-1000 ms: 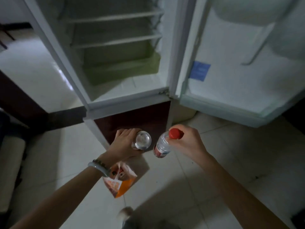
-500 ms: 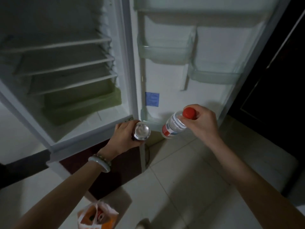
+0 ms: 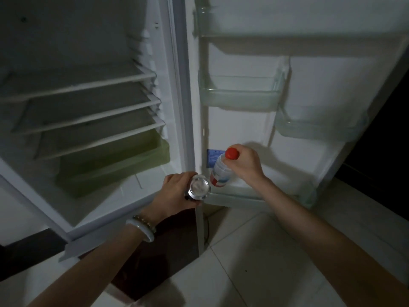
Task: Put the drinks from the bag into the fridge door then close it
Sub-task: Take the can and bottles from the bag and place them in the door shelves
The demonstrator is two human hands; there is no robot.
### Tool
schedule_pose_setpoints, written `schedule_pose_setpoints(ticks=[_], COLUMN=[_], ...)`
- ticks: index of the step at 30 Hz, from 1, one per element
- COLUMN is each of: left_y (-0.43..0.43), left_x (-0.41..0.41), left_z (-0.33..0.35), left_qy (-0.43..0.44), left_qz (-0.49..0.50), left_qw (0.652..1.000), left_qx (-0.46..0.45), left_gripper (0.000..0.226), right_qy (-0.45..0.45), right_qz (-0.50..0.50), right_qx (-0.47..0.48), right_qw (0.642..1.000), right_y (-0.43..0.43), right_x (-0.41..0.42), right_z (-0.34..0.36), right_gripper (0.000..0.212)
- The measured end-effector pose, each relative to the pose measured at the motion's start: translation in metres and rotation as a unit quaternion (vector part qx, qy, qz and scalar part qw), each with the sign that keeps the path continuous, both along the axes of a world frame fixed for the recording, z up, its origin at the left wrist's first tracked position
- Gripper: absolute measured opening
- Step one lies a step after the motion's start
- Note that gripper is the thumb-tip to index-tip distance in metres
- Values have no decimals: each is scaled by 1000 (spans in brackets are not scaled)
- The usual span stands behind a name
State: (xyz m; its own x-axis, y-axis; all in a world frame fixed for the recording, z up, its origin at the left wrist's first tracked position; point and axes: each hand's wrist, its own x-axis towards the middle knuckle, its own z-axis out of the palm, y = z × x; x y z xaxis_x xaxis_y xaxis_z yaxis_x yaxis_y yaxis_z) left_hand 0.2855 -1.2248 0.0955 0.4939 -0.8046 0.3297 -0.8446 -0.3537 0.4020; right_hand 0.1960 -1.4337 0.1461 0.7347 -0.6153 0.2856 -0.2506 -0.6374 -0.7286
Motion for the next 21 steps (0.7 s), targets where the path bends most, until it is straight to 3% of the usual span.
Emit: schedule_pose_setpoints(ticks=[7, 21], left_y=[-10, -19], left_x=[16, 13], left_z=[-8, -7], left_qy=[28, 54], left_qz=[11, 69], left_qw=[999, 996], left_qx=[10, 3], left_gripper=[74, 73], right_qy=[98, 115], right_qz=[47, 119], right_qx=[-8, 36], right_qw=[994, 986], right_y=[-6, -23], right_x=[38, 57], right_z=[-24, -37], right_gripper=[10, 20])
